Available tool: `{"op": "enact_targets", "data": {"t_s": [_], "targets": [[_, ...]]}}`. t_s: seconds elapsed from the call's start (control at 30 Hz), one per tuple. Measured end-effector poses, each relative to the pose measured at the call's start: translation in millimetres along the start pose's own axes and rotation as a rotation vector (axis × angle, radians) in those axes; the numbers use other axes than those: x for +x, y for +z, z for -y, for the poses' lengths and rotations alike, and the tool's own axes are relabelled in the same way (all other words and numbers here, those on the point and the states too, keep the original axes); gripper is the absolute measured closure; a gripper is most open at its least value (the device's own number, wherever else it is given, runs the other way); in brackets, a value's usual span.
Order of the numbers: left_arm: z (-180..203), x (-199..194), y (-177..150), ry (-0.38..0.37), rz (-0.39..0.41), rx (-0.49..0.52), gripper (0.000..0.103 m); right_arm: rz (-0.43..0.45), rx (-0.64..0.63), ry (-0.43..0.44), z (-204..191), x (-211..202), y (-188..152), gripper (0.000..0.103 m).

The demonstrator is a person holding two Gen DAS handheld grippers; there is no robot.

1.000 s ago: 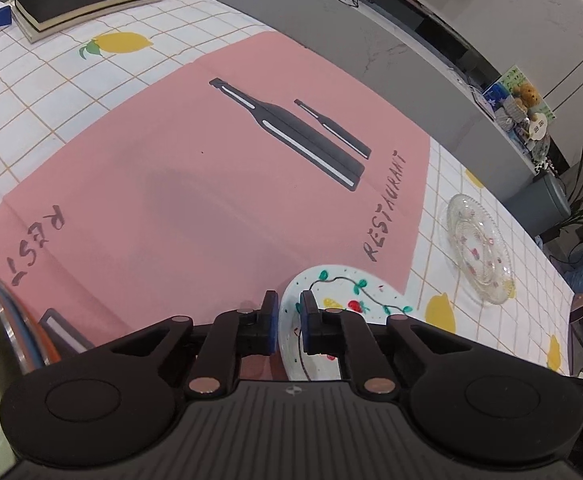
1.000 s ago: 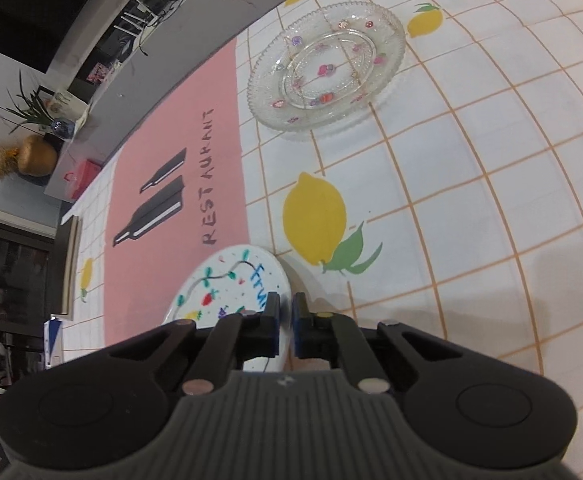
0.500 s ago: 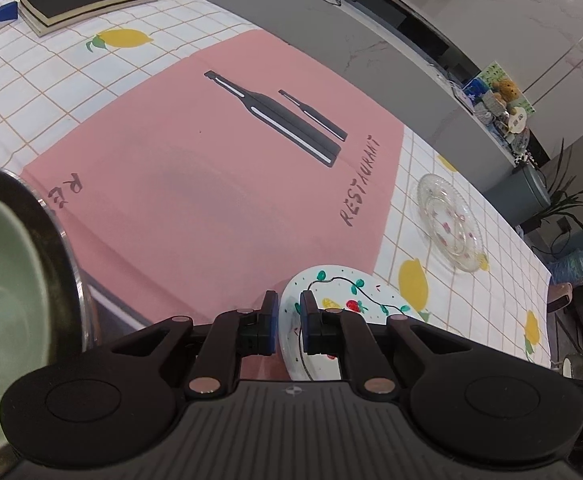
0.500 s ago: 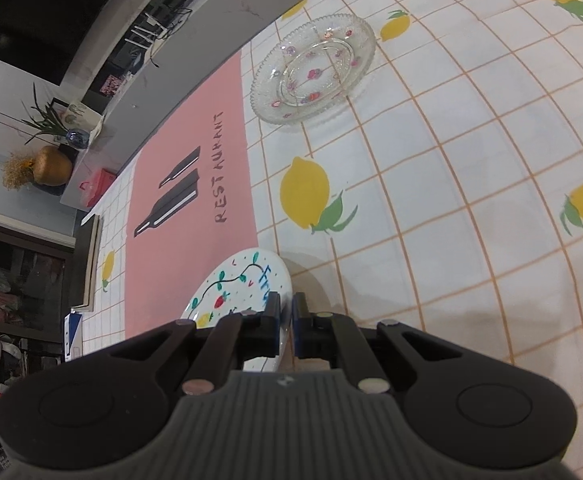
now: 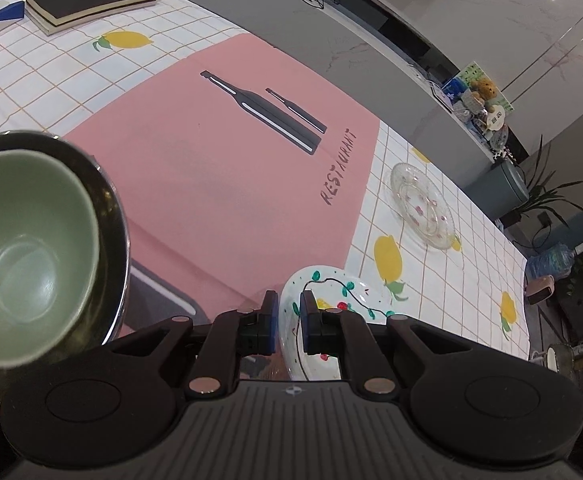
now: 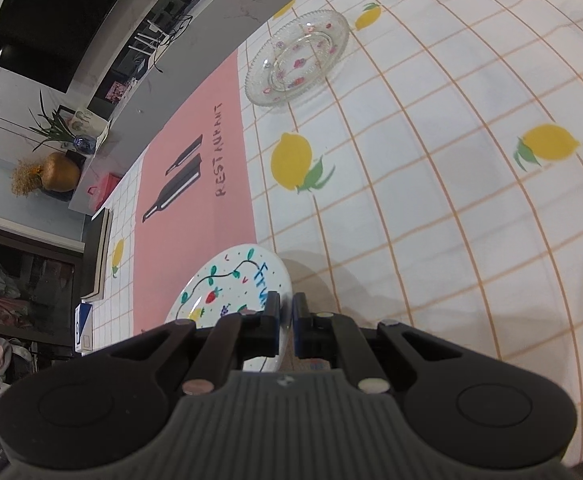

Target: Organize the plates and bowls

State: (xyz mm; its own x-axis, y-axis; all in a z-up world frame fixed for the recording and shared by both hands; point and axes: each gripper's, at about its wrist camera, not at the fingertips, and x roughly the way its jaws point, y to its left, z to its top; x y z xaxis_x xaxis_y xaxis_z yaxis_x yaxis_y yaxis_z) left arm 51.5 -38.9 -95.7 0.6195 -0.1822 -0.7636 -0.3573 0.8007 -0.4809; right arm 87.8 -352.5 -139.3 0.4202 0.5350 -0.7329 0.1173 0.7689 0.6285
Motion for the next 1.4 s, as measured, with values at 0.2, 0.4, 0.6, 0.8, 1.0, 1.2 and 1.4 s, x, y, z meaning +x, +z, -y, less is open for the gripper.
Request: {"op": "enact_targets", "data": {"t_s": [0.2, 0.4, 0.6, 0.8, 1.0, 1.2, 1.4], "targets": [[-4.8, -1.3, -11.8, -0.008, -0.027, -0.002, 0.091, -0.01, 0.008, -0.014, 6.4, -6.2, -9.7, 0.099], [-10.8, -2.6, -22.1, 0.006, -0.052, 0.009, 0.091, -0.038, -0.014, -0.047, 5.6, -6.2, -18.1, 0.099], [-11.3, -6.0, -34.7, 0.011, -0.073, 0.048, 0.091, -0.037, -0.05, -0.102, 3.6, -9.1, -28.6, 0.098], [-10.4, -1.2, -44.1, 0.013, -0.102, 0.071, 0.091, -0.043, -0.102, -0.191, 0.3, -4.1, -35.0, 0.096], [-8.9, 0.3, -49.9, 0.026, -0.107, 0.099, 0.091, -0.041, -0.132, -0.222, -1.8, -0.6, -36.6, 0.094], [-8.5, 2.0, -56.2, 0.041, -0.109, 0.129, 0.091, -0.034, -0.171, -0.249, -6.3, 0.8, -38.6, 0.093], [-5.2, 1.6, -57.2, 0.056, -0.108, 0.161, 0.091, -0.032, -0.205, -0.27, -9.8, 2.1, -41.5, 0.092]]}}
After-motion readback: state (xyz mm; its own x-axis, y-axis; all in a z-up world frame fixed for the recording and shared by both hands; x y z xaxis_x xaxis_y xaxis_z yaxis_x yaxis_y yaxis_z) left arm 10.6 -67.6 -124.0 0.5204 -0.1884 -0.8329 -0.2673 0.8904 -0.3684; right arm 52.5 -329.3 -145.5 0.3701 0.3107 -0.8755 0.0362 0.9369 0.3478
